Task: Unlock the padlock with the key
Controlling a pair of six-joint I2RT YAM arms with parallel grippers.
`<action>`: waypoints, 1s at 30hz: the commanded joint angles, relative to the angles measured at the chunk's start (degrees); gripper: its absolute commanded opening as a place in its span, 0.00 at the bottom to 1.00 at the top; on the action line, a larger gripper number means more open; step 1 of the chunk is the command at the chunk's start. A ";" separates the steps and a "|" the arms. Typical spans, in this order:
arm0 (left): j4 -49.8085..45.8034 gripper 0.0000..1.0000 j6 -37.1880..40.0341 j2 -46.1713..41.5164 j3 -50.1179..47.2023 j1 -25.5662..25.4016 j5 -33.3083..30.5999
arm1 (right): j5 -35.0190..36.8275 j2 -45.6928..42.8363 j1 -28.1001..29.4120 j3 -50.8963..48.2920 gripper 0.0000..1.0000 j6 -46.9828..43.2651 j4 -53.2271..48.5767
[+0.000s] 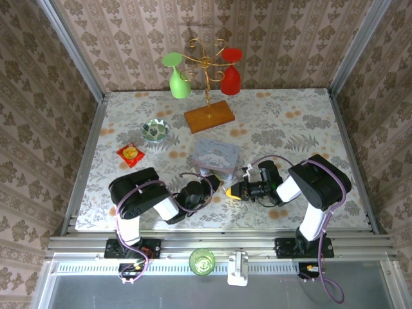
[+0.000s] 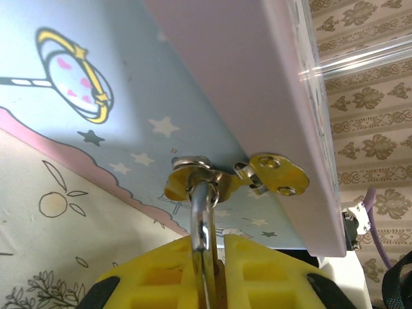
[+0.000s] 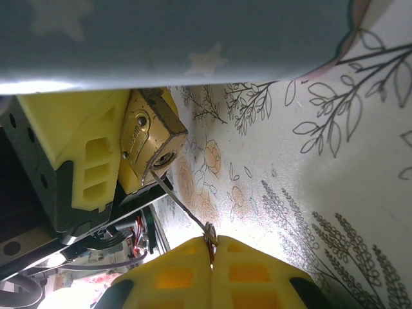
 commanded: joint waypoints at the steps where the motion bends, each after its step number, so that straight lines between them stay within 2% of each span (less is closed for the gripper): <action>1: 3.28 0.00 0.28 -1.14 -0.55 -0.71 0.16 | 0.41 1.76 -0.55 0.25 0.00 -1.22 -4.06; 13: 3.35 0.00 0.35 -1.78 -0.90 -0.72 -0.28 | 0.07 6.15 -1.91 -0.21 0.00 2.01 1.87; 22: 3.43 0.00 0.66 -2.50 -0.81 0.68 0.54 | 1.84 0.35 -1.79 1.16 0.00 -5.79 -13.86; 30: 3.44 0.00 1.09 -1.67 0.57 0.54 1.47 | 1.31 0.06 -1.64 1.60 0.00 -6.20 -14.54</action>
